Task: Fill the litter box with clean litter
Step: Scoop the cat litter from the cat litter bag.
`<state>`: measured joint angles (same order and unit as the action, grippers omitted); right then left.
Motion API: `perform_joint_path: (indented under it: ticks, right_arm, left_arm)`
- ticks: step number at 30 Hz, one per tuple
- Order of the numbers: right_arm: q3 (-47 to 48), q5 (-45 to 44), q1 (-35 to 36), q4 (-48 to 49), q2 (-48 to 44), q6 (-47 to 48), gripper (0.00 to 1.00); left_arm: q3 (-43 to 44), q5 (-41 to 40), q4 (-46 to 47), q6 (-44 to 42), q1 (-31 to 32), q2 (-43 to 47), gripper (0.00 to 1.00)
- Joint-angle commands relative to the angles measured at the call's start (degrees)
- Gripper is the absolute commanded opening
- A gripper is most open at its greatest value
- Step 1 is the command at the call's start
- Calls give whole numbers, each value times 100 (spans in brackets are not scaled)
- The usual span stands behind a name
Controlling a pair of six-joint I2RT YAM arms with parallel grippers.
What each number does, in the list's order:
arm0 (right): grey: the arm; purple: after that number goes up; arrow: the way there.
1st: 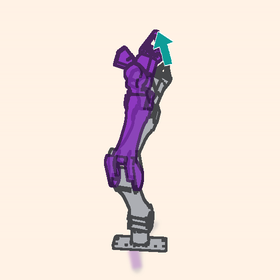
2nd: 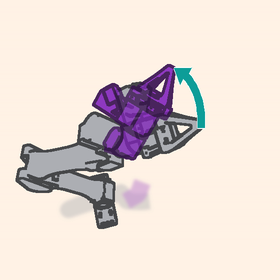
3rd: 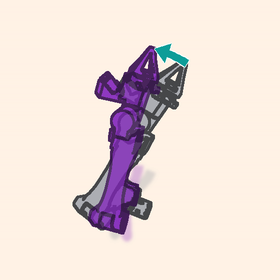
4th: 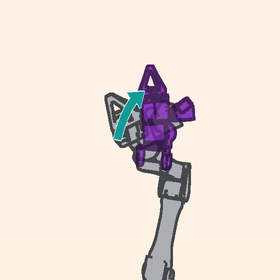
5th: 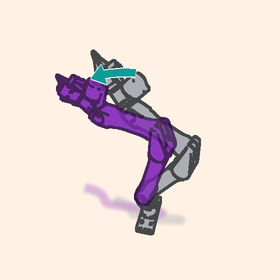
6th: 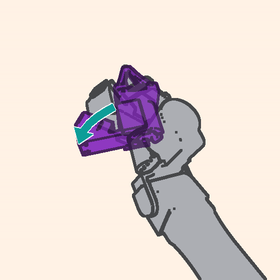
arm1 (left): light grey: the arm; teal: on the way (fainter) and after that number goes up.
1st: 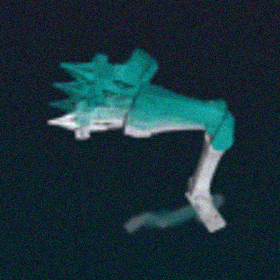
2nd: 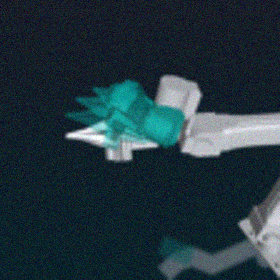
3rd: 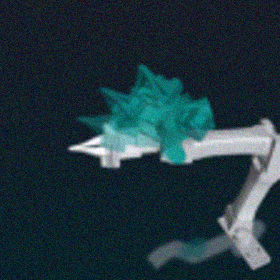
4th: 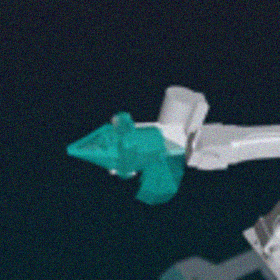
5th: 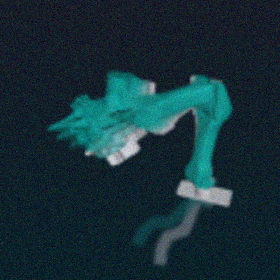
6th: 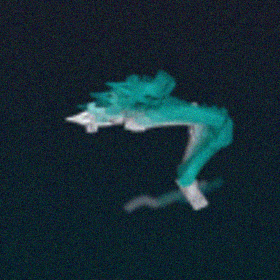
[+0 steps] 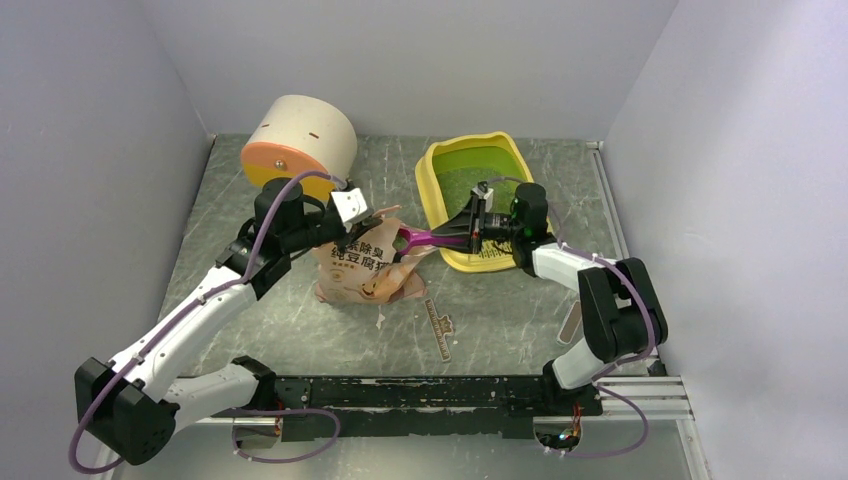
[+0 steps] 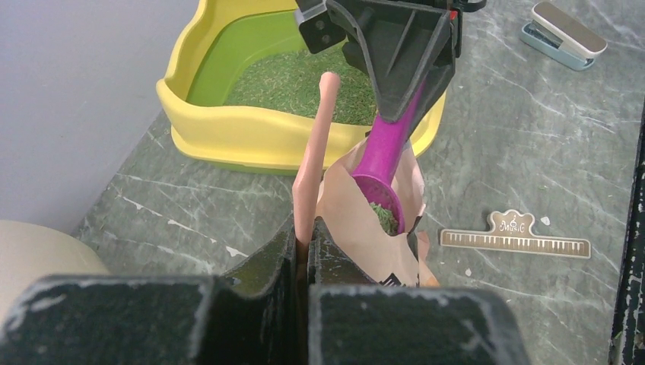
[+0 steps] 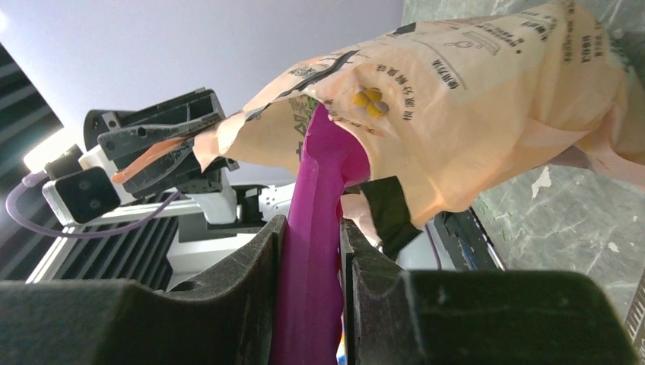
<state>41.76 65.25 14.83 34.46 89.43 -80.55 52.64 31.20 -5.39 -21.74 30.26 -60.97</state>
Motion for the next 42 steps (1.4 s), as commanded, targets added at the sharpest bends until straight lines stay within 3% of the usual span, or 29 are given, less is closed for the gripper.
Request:
perform_joint_path:
  ticks: [1,19,27,42]
  right_arm:
    - [-28,168,-144,532,-116,-87,0]
    - [-535,587,-509,866,-446,-103,0]
    - [-380,760,-684,-525,-793,1053,0]
    - [-840,862,-993,494,-1050,409,0]
  left_arm:
    - [60,35,327,104,33,112,5]
    - [36,-92,345,383,33,206,5]
    - [27,-24,238,378,32,132,5]
    - [1,264,286,477,30,17,5]
